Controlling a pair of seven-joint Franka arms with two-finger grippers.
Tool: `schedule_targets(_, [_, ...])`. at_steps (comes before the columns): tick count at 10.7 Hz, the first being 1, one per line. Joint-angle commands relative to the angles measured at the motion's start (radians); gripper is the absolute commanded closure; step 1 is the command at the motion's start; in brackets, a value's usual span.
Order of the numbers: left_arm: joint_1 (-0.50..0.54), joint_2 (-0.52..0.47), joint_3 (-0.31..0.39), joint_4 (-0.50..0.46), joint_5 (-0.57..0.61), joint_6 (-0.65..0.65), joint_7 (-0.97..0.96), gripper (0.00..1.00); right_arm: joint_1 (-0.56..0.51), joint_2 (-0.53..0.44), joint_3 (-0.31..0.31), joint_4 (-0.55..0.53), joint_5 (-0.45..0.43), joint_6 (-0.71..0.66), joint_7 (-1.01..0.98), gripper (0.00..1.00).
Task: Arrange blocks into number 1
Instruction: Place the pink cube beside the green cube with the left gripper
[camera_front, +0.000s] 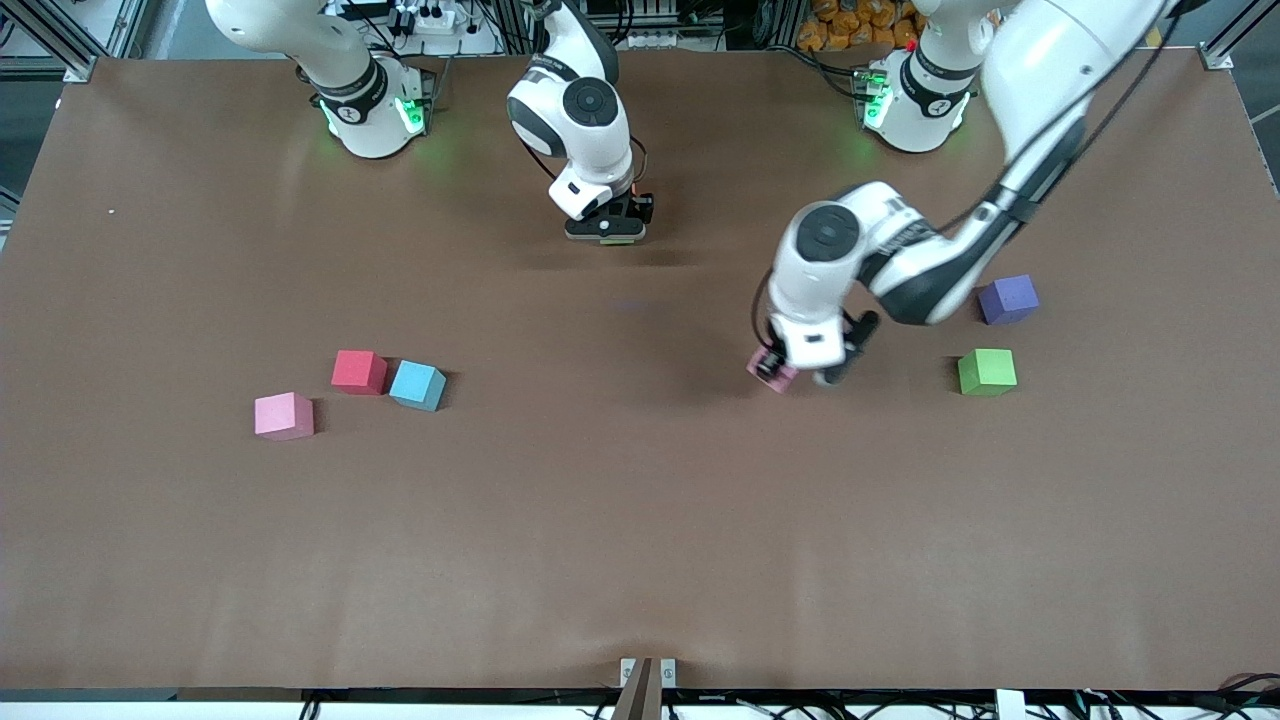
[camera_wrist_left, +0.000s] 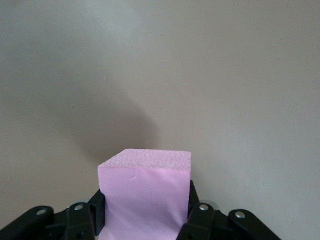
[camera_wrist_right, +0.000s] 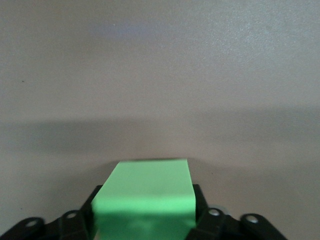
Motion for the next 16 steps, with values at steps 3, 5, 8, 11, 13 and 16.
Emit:
schedule_targets(3, [-0.03, 0.028, 0.011, 0.038, 0.018, -0.008, 0.197, 1.0, -0.029, -0.072, 0.001, -0.017, -0.021, -0.002, 0.026, 0.0])
schedule_targets(5, [-0.029, 0.029, 0.011, 0.059, 0.016, -0.008, 0.313, 1.0, -0.07, -0.142, 0.003, -0.023, -0.035, -0.043, 0.022, 0.0])
schedule_targets(8, [-0.113, 0.04, 0.014, 0.062, 0.02, -0.008, 0.373, 1.0, -0.167, -0.236, 0.006, -0.034, -0.138, -0.157, 0.024, 0.0])
schedule_targets(11, [-0.274, 0.07, 0.052, 0.084, 0.036, -0.01, 0.387, 1.0, -0.325, -0.314, 0.024, -0.048, -0.233, -0.2, -0.066, 0.0])
schedule_targets(13, [-0.454, 0.106, 0.153, 0.165, 0.062, -0.014, 0.439, 1.0, -0.453, -0.359, 0.026, -0.046, -0.233, -0.205, -0.236, 0.0])
schedule_targets(16, [-0.657, 0.15, 0.288, 0.266, 0.038, -0.054, 0.539, 1.0, -0.651, -0.382, 0.026, -0.04, -0.233, -0.203, -0.454, 0.0])
